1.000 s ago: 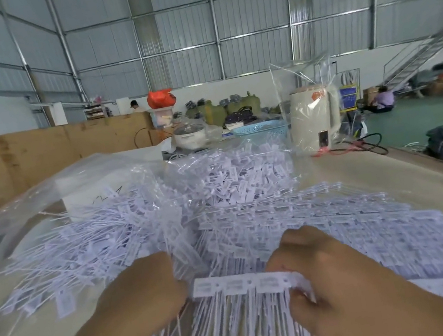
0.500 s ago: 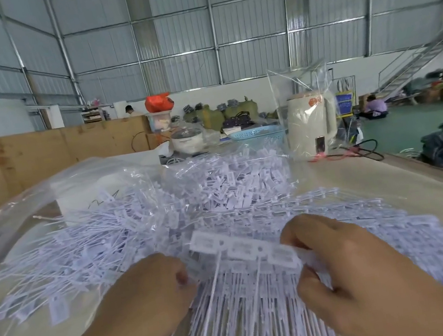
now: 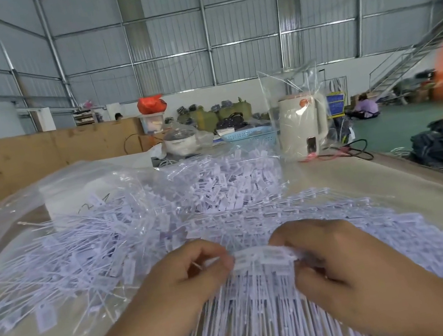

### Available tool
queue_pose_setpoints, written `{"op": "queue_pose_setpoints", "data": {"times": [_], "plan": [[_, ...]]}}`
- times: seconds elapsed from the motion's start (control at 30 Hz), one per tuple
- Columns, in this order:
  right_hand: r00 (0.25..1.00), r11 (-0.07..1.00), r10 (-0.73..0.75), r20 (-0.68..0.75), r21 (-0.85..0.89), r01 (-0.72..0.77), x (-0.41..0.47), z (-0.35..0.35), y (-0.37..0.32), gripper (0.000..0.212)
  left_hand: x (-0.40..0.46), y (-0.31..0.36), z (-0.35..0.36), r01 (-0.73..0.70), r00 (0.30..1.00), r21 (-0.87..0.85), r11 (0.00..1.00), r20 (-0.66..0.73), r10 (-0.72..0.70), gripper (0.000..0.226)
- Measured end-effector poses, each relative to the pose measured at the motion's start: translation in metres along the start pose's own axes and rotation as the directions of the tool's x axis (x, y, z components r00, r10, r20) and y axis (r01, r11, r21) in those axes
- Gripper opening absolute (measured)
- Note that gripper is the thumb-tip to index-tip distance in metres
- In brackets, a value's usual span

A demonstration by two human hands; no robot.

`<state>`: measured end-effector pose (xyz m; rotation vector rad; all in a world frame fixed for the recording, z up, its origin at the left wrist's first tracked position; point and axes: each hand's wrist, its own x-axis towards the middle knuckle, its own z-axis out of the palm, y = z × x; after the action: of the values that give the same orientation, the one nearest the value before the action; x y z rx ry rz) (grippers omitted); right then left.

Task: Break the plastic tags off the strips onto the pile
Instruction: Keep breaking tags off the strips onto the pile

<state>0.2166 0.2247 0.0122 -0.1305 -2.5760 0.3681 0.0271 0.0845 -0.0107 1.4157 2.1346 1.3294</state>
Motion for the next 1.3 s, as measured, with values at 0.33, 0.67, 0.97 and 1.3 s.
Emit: {"op": "queue_pose_setpoints", "data": {"times": [0.33,0.67,0.97,1.3], "plan": [[0.988,0.999,-0.022,0.154,0.035,0.016,0.002,0.003,-0.001,0.02,-0.002,0.01,0.002,0.043,0.993,-0.415,0.909,0.116,0.006,0.015],[0.97,0.959,0.129,0.206,0.221,-0.175,0.004,0.025,0.003,0.026,-0.002,0.009,0.019,0.125,0.969,-0.358,0.925,0.243,-0.037,0.021],[0.971,0.938,0.203,-0.126,0.311,-0.156,0.01,0.033,-0.004,0.023,-0.001,0.022,0.041,0.009,0.995,-0.661,0.75,-0.072,-0.076,0.021],[0.939,0.864,0.266,-0.217,0.486,-0.132,0.014,0.025,-0.011,0.028,0.008,0.004,0.009,0.07,0.925,-0.707,0.704,-0.218,-0.311,0.013]]}}
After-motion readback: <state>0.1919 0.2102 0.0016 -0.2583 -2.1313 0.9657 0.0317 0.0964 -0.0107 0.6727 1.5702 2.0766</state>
